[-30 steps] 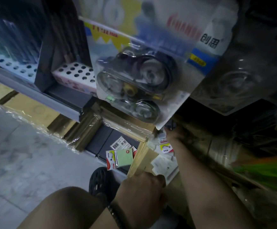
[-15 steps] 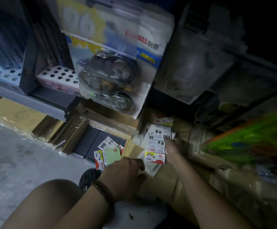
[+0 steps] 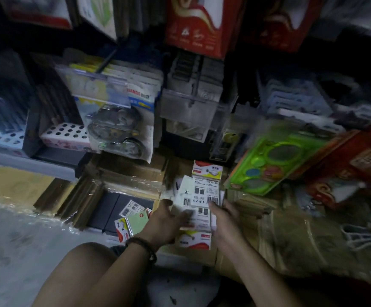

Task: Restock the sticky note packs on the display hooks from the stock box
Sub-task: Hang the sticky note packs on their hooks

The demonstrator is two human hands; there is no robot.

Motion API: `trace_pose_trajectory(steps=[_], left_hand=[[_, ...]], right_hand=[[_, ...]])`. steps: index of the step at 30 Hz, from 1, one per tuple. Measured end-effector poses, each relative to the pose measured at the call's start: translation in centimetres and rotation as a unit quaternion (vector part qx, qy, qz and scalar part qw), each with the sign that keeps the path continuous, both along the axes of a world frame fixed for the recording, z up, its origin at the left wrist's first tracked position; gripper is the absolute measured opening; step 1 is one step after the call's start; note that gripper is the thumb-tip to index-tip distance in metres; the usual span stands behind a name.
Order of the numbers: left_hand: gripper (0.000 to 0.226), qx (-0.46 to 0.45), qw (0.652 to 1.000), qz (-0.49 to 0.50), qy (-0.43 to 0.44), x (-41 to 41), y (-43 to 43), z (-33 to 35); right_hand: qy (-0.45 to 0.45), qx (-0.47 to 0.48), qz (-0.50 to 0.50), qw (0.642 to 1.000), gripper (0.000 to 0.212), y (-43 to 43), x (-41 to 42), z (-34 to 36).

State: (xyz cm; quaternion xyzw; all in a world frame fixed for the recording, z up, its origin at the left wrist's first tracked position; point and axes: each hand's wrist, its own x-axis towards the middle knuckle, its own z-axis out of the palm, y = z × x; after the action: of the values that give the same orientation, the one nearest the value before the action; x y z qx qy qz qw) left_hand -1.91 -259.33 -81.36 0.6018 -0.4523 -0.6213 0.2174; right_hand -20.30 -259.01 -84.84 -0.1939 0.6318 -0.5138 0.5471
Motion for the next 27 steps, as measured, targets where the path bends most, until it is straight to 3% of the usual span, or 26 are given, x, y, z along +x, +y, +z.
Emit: trace_pose_trajectory(steps=[4,9,13,18,21,23,27], left_hand=[[0.024,-0.009,0.997,0.034,0.069,-0.6,1.0,1.3],[0.02,0.002,0.997,0.042,0.071,-0.3,2.6,2.6],[0.029,0.019,0.993,0.062,0.094,0.5,4.1,4.3],[0.073,0.009,0.989,0.136,0.062,0.0,7.9,6.3],[0.078,0.067,0.964,0.149,0.208,-0.4,10.2,8.6],[0.076,0.052,0.942,0.108,0.312,-0.5,10.9,9.9],[0.092,-0.003,0.93,0.105,0.351,-1.1,11.5,11.3]], right_hand=[[-0.018,-0.003,0.013,1.0,0.021,2.5,-0.4,2.4],[-0.075,0.013,0.046,0.996,0.029,5.3,-0.5,3.6],[-0.086,0.005,0.038,0.996,0.027,7.2,0.5,5.0],[0.123,-0.088,0.008,0.989,0.028,9.6,2.5,7.8],[0.228,-0.185,0.024,0.956,0.027,11.4,3.1,10.0],[0.287,-0.238,0.059,0.926,0.028,12.4,3.3,11.4],[0.391,-0.353,0.119,0.841,0.04,13.1,3.2,14.0]])
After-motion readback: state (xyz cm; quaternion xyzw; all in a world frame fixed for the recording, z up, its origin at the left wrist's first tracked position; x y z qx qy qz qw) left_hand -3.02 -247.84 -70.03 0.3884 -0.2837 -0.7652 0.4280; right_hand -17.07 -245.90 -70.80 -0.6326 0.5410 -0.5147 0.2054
